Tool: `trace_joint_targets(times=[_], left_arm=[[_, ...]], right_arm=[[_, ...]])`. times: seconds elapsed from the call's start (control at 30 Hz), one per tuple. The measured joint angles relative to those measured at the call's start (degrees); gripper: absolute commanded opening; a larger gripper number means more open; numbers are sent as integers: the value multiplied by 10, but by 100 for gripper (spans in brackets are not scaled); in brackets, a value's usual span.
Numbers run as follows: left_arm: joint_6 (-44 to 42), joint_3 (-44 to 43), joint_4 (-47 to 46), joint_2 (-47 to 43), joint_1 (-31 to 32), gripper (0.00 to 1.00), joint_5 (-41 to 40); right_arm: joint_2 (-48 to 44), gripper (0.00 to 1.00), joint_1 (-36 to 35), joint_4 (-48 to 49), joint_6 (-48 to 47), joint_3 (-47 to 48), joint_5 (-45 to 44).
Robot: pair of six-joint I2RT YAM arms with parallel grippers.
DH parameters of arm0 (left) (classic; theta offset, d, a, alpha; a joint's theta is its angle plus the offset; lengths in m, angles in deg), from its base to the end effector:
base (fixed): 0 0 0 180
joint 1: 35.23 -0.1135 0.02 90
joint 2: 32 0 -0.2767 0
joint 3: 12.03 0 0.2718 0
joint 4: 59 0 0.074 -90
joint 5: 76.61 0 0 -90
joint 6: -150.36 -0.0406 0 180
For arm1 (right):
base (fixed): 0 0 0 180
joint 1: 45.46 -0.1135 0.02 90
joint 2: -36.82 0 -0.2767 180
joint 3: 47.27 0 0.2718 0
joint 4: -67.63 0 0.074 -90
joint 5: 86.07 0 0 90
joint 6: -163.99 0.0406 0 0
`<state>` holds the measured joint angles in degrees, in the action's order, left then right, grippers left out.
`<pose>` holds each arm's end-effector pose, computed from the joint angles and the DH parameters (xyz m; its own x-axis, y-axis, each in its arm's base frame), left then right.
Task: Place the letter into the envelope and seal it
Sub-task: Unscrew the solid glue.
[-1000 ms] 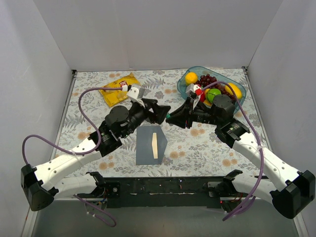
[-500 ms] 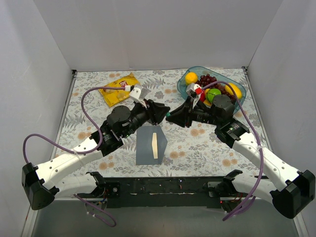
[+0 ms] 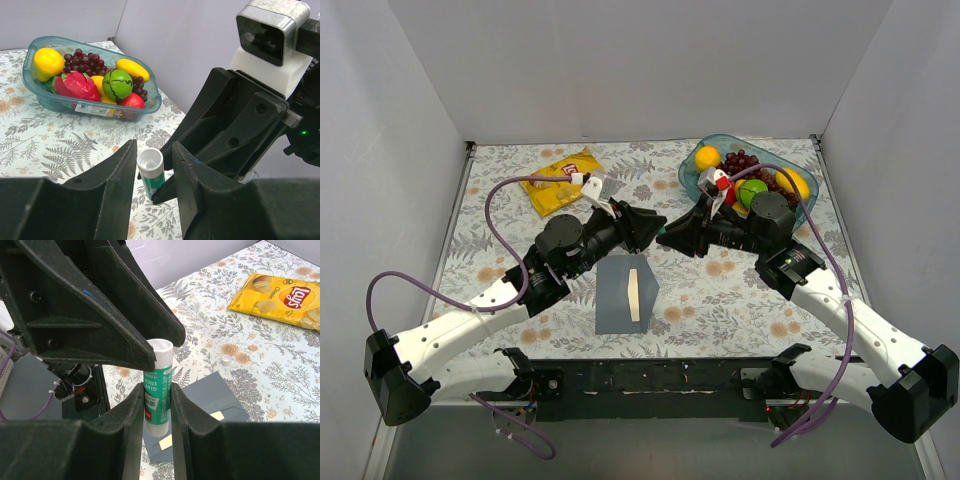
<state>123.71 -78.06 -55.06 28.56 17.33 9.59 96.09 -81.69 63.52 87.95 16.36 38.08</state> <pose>0.1657 -0.2120 0.3834 -0.6648 -0.5987 -0.4468 0.3518 0.2767 -0.8942 0.1940 0.1704 0.3725 -0.2238 0.0835 -0.9710 -0.9150 0.3252 0.2389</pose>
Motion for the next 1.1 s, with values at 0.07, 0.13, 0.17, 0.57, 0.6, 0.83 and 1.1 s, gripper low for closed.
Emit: trace_joint_targets(times=[0.07, 0.13, 0.17, 0.57, 0.6, 0.83, 1.1], left_arm=[[2, 0, -1, 0, 0, 45, 1], [3, 0, -2, 0, 0, 50, 4], [4, 0, -2, 0, 0, 50, 5], [7, 0, -2, 3, -1, 2, 3], [8, 0, -2, 4, -1, 0, 3], [9, 0, -6, 9, -1, 0, 3], [8, 0, -7, 9, -2, 0, 4]], right_arm=[[0, 1, 0, 0, 1, 0, -2], [-1, 1, 0, 0, 2, 0, -4], [-2, 1, 0, 0, 3, 0, -6], [-4, 1, 0, 2, 5, 0, -7], [-4, 1, 0, 2, 5, 0, -7], [-4, 19, 2, 0, 5, -1, -8], [-3, 33, 2, 0, 8, -1, -6]])
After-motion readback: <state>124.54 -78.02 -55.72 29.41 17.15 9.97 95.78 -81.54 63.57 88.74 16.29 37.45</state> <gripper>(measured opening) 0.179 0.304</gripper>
